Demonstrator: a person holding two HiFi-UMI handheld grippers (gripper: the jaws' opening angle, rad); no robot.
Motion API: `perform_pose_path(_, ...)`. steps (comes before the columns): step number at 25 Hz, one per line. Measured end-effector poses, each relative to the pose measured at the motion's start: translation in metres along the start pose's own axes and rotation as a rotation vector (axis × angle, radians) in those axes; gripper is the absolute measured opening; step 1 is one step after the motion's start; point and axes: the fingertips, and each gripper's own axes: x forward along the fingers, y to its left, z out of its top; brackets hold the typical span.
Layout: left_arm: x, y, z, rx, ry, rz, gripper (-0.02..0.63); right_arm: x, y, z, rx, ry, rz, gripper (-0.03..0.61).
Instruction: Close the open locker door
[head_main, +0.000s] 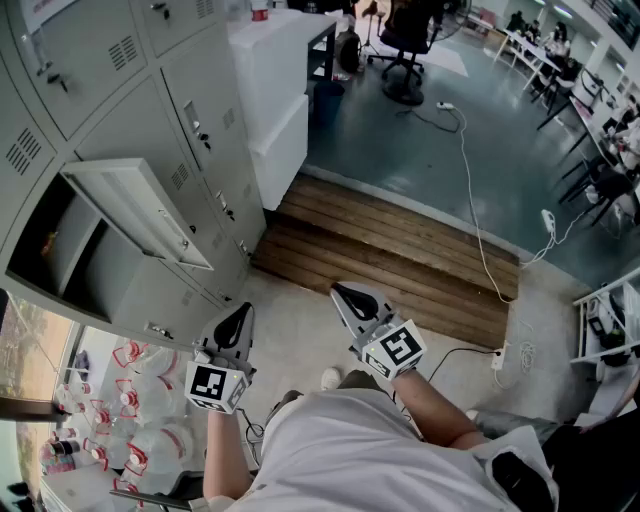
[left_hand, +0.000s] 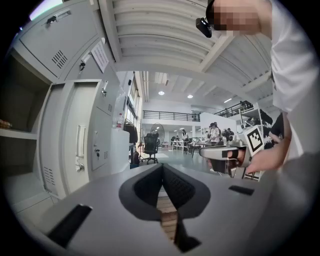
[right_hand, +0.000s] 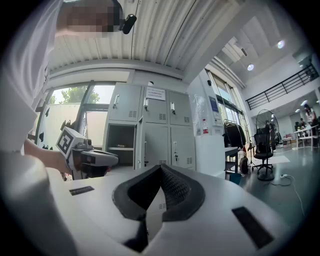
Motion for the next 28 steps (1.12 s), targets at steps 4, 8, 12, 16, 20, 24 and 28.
perform_pose_path(4, 0.021, -0.007, 0.003, 0.005, -0.004, 0.001, 0.003, -0.006, -0.023, -0.003, 0.002, 0.008, -0.004, 0.009)
perform_pose_path(8, 0.039, -0.012, 0.003, 0.012, 0.001, 0.007, 0.003, -0.011, -0.046, -0.004, 0.020, -0.011, -0.003, 0.009)
perform_pose_path(12, 0.057, -0.018, 0.003, 0.015, 0.005, 0.018, 0.003, -0.013, -0.068, -0.005, 0.028, -0.018, 0.005, 0.009)
perform_pose_path(16, 0.071, -0.015, 0.003, 0.014, 0.008, 0.028, 0.003, -0.007, -0.080, -0.006, 0.041, -0.016, 0.011, 0.009)
perform_pose_path(20, 0.087, -0.007, 0.001, 0.004, 0.012, 0.026, 0.003, 0.005, -0.091, -0.010, 0.052, -0.009, 0.006, 0.009)
perform_pose_path(24, 0.104, 0.007, -0.004, 0.002, 0.023, 0.010, 0.003, 0.021, -0.102, -0.012, 0.062, -0.003, -0.009, 0.009)
perform_pose_path(28, 0.120, 0.027, -0.006, -0.004, 0.027, 0.005, 0.003, 0.043, -0.116, -0.014, 0.073, 0.009, -0.024, 0.009)
